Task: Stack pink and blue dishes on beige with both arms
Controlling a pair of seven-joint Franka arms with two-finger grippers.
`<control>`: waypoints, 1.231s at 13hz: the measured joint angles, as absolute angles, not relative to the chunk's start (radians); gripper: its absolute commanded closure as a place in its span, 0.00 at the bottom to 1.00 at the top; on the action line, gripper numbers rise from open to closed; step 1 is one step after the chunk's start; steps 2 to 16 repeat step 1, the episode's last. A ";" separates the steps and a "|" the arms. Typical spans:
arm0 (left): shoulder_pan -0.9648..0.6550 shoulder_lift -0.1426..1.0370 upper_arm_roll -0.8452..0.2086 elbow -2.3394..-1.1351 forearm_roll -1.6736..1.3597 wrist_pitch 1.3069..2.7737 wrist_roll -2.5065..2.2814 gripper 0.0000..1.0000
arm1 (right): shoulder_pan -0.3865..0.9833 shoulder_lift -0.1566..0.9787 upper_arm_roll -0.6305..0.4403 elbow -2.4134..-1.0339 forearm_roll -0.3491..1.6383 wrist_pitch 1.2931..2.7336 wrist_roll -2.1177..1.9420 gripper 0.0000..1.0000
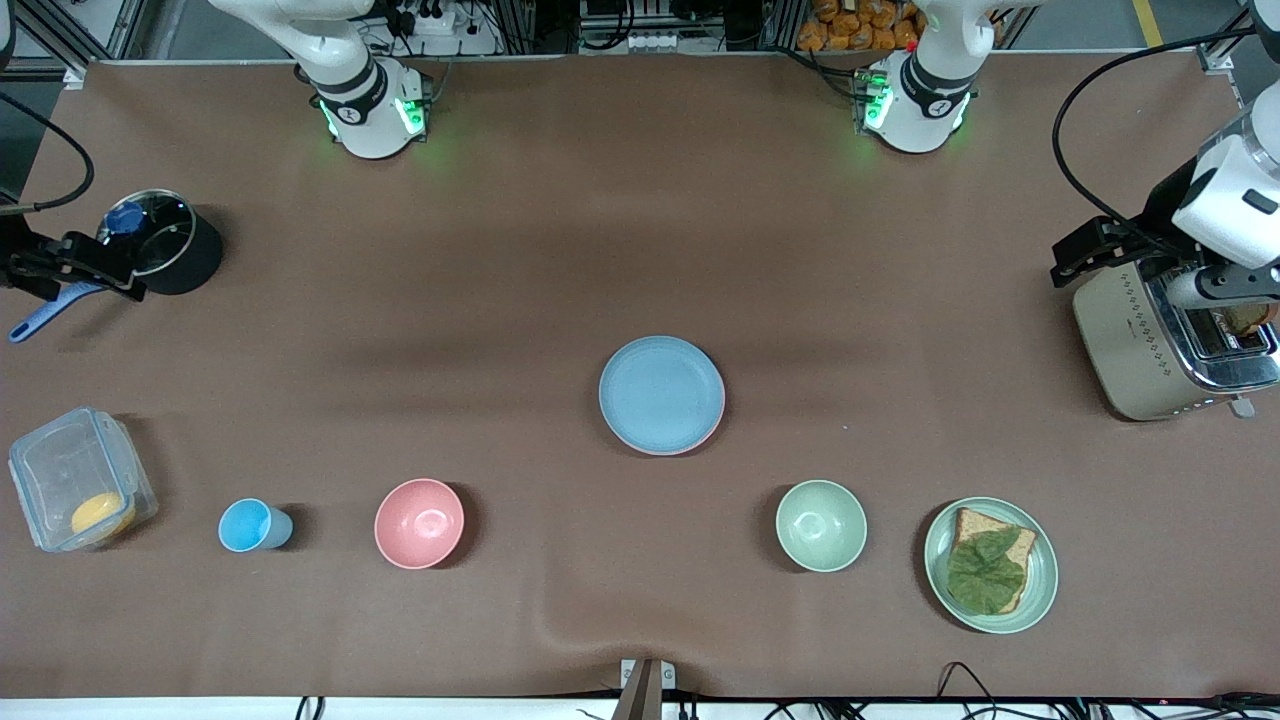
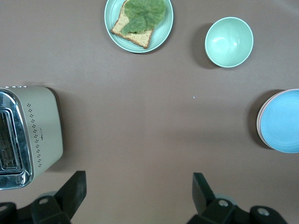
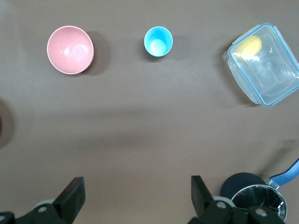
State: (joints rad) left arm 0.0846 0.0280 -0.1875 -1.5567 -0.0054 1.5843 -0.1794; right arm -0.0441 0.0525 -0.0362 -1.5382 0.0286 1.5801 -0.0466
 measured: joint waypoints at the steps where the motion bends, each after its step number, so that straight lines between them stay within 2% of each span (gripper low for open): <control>1: 0.087 0.028 -0.179 -1.553 -0.005 1.584 -0.179 0.00 | -0.044 0.053 -0.036 -1.538 0.028 1.580 -0.047 0.00; 16: 0.087 0.028 -0.179 -1.553 -0.005 1.584 -0.179 0.00 | -0.044 0.053 -0.036 -1.538 0.028 1.580 -0.047 0.00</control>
